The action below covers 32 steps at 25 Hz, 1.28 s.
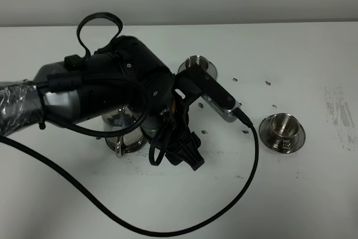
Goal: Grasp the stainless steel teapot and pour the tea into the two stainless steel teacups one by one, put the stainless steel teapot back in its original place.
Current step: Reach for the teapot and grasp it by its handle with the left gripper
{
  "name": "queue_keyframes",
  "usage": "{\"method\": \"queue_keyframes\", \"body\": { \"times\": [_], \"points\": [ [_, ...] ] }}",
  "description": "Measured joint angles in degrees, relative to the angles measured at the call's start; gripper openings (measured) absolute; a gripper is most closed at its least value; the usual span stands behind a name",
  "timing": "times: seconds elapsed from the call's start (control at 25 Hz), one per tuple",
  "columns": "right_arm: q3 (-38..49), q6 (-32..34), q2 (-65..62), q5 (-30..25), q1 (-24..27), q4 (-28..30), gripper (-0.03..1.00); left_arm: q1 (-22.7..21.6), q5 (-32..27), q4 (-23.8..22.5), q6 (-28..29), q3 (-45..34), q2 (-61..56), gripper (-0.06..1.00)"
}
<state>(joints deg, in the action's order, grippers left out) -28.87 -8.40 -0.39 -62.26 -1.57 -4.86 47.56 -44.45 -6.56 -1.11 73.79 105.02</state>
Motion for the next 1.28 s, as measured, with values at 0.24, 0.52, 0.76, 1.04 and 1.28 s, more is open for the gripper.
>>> {"method": "queue_keyframes", "body": {
  "times": [0.24, 0.52, 0.76, 1.04, 1.28],
  "points": [
    [0.00, 0.00, 0.00, 0.00, 0.00, 0.00, 0.56, -0.58, 4.17, -0.18, 0.04, -6.85, 0.00, 0.61],
    [0.00, 0.00, 0.00, 0.00, 0.00, 0.00, 0.56, -0.68, 8.78, -0.87, 0.06, -10.97, 0.79, 0.61],
    [0.00, 0.00, 0.00, 0.00, 0.00, 0.00, 0.56, -0.68, 9.89, -1.48, 0.06, -11.21, 3.13, 0.56],
    [0.00, 0.00, 0.00, 0.00, 0.00, 0.00, 0.56, -1.01, 10.02, -2.32, 0.33, -11.21, 3.27, 0.43],
    [0.00, 0.00, 0.00, 0.00, 0.00, 0.00, 0.56, -2.34, 9.96, -4.39, 2.76, -11.21, 3.27, 0.41]
  ]
}}
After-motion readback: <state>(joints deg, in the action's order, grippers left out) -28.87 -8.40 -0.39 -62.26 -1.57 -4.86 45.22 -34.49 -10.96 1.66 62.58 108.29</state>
